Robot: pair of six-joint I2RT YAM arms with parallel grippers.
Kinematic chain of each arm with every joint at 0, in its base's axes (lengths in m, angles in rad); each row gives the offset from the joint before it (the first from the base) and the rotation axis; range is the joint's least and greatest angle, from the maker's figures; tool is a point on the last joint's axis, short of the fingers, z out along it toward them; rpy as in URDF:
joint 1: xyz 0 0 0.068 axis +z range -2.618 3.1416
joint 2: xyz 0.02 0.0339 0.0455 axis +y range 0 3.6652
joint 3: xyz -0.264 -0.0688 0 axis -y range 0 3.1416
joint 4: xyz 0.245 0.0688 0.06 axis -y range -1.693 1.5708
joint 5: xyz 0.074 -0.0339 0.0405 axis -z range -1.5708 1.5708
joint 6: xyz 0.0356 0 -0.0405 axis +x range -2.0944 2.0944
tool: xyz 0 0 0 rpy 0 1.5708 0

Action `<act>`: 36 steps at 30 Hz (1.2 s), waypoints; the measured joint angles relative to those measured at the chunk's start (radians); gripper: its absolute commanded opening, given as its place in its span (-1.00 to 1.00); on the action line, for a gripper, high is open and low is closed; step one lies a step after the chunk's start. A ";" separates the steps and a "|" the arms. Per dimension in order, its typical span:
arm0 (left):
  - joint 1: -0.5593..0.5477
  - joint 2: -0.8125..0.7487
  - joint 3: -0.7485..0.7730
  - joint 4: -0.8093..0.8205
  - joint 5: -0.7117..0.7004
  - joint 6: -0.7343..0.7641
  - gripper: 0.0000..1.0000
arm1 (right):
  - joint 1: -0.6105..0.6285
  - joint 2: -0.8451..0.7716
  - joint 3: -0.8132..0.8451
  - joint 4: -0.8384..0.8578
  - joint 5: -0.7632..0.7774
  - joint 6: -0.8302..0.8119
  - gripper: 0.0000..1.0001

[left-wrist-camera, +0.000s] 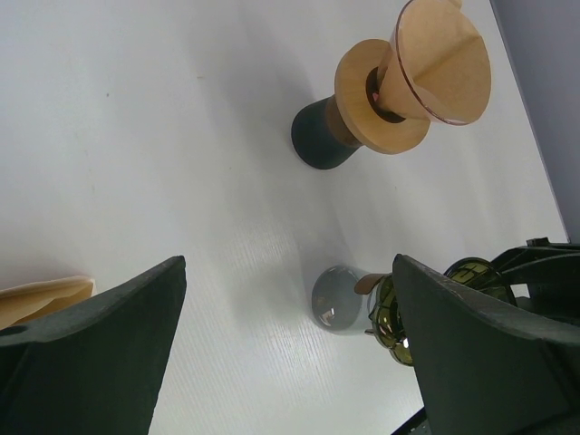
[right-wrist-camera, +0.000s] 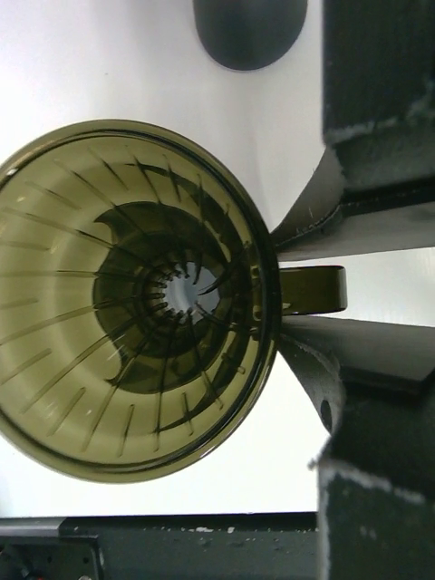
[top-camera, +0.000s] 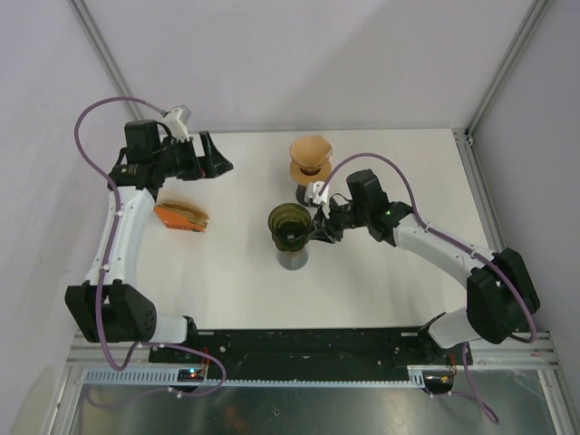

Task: Place the coffee filter in the dripper

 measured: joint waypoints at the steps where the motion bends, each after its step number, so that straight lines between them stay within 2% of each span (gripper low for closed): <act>1: 0.000 0.000 0.000 0.000 0.000 0.000 0.99 | -0.001 0.000 -0.003 -0.008 0.007 0.000 -0.16; 14: 0.000 0.000 0.000 0.000 -0.001 0.016 0.98 | -0.002 -0.021 -0.005 -0.046 0.066 0.015 0.51; 19: 0.000 0.000 -0.011 -0.001 -0.029 0.077 0.85 | -0.002 -0.073 -0.005 -0.066 0.105 0.032 0.58; 24: 0.000 0.011 -0.045 -0.019 -0.117 0.196 0.60 | 0.002 -0.137 -0.005 -0.109 0.148 0.052 0.62; 29: -0.002 0.024 -0.056 -0.048 -0.266 0.365 0.39 | 0.003 -0.229 -0.005 -0.135 0.198 0.087 0.71; 36: -0.010 0.058 -0.064 -0.061 -0.461 0.628 0.23 | 0.008 -0.404 -0.005 -0.154 0.223 0.119 0.77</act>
